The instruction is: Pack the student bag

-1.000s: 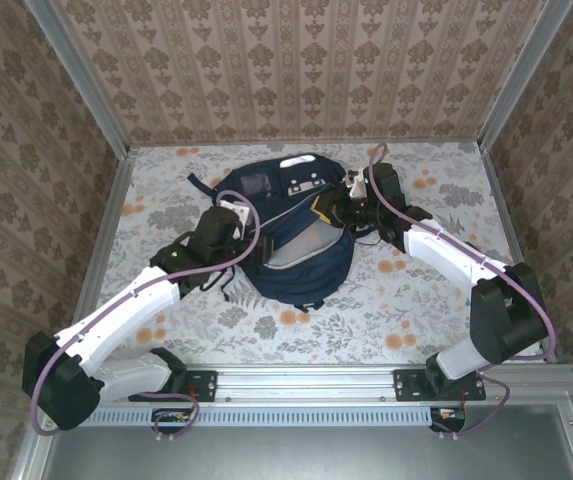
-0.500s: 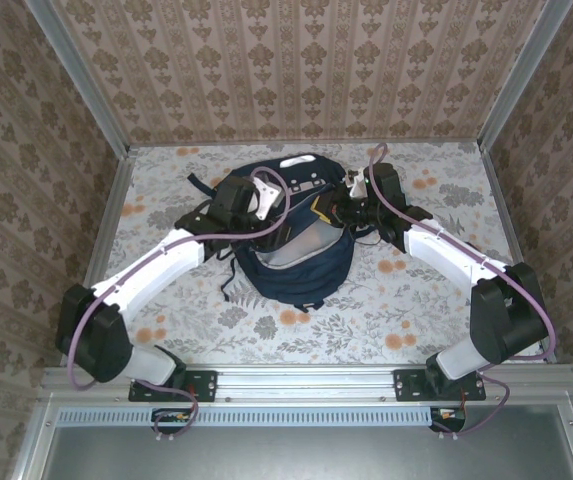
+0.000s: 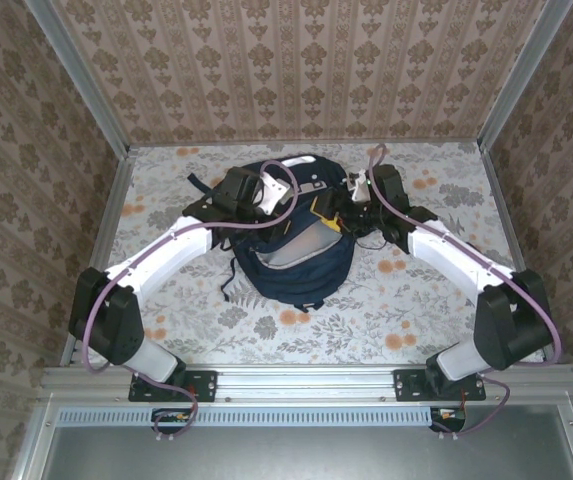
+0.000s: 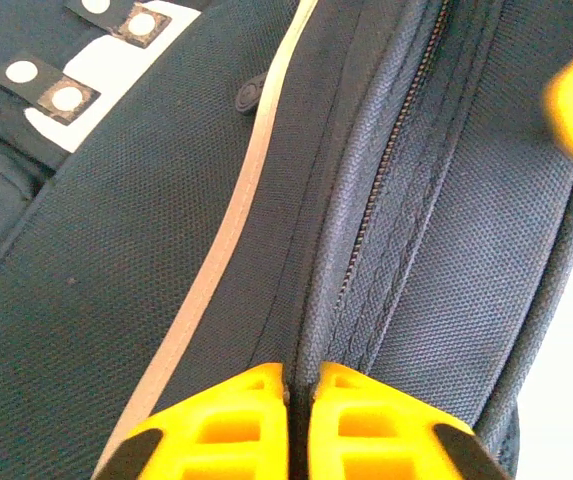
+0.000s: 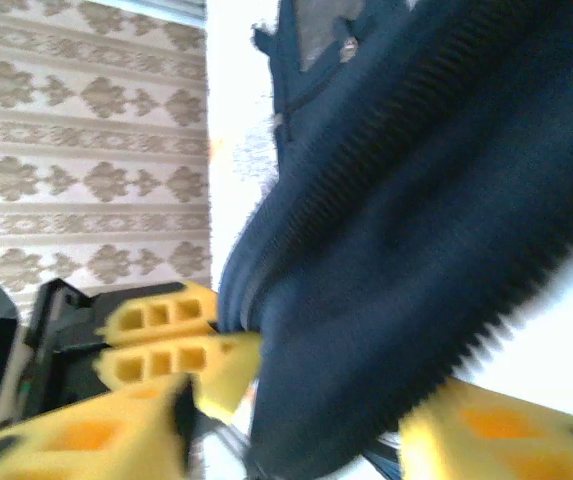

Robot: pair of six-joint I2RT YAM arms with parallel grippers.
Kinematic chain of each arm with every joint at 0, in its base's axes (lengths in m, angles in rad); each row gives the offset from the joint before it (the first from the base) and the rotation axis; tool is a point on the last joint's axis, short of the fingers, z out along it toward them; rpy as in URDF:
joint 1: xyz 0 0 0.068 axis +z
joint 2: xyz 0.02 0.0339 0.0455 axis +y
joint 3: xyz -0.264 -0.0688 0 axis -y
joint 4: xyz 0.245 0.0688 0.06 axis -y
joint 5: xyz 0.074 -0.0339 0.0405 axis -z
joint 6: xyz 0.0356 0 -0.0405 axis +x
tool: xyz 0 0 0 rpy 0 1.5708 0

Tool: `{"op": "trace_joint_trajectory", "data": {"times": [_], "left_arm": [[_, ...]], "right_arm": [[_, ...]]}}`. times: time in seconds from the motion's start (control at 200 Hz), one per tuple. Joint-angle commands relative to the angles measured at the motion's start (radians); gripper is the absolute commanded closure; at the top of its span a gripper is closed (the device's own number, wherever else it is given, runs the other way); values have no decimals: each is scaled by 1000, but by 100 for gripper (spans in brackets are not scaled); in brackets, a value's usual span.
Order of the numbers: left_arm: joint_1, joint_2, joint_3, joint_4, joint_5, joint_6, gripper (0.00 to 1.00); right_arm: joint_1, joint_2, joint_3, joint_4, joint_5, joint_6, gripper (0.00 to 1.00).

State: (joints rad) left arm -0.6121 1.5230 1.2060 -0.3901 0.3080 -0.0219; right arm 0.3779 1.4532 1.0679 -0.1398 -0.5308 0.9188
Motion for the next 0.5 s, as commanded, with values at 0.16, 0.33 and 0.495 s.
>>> {"op": "trace_joint_trajectory", "data": {"times": [0.16, 0.33, 0.495], "left_arm": [[31, -95, -66, 19, -297, -33, 98], [35, -172, -125, -9, -458, -73, 99], [37, -252, -180, -31, -539, -95, 98]], "right_arm": [[-141, -193, -15, -336, 385, -307, 11], [-326, -119, -15, -447, 600, -333, 8], [-532, -70, -65, -434, 673, -298, 7]]}}
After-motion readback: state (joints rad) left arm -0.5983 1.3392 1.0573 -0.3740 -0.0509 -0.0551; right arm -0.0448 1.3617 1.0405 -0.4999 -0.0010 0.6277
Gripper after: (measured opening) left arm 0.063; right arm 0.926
